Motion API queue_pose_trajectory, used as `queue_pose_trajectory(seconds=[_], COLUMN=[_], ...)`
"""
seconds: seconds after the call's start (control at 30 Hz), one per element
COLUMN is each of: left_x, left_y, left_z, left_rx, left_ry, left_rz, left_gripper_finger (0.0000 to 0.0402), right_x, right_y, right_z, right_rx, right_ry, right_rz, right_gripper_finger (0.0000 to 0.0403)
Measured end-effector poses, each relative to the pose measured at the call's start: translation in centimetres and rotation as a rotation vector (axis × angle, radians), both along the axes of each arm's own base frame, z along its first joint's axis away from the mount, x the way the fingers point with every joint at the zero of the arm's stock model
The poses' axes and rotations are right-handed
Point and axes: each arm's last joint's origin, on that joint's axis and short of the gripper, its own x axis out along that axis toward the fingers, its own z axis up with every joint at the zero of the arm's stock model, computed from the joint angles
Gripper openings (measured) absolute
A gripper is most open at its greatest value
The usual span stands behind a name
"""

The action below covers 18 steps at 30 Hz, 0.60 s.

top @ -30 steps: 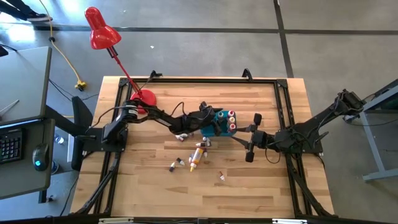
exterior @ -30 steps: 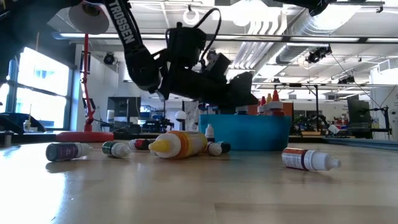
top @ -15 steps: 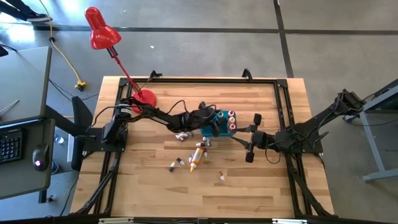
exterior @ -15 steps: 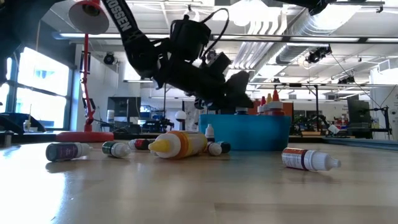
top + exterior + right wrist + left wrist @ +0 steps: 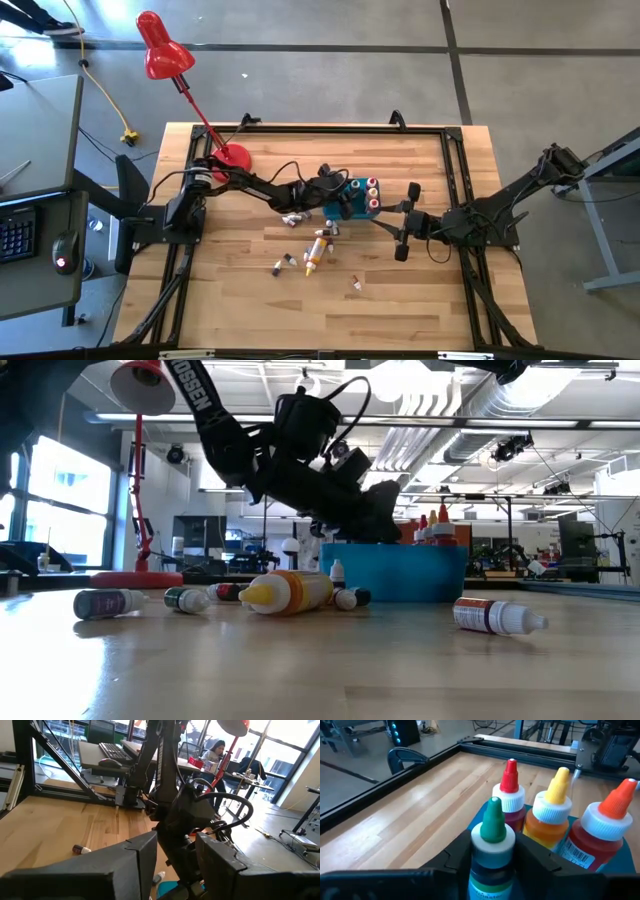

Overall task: Pick & Place food coloring
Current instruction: Put the big green food coloring bottle into the blue bin

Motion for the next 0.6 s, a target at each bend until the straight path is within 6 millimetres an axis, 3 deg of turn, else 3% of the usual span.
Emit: queue_pose_trajectory(seconds=[0.6], left_x=[0.9], left_y=[0.1], left_z=[1.5], left_rx=[0.007], left_ry=[-0.06], left_rz=[-0.001], left_gripper_finger=[0.0109], right_x=[0.0], right_y=[0.0], right_z=[0.0], right_rx=[0.0], right_ry=[0.0], right_rz=[0.0], right_gripper_finger=[0.0129])
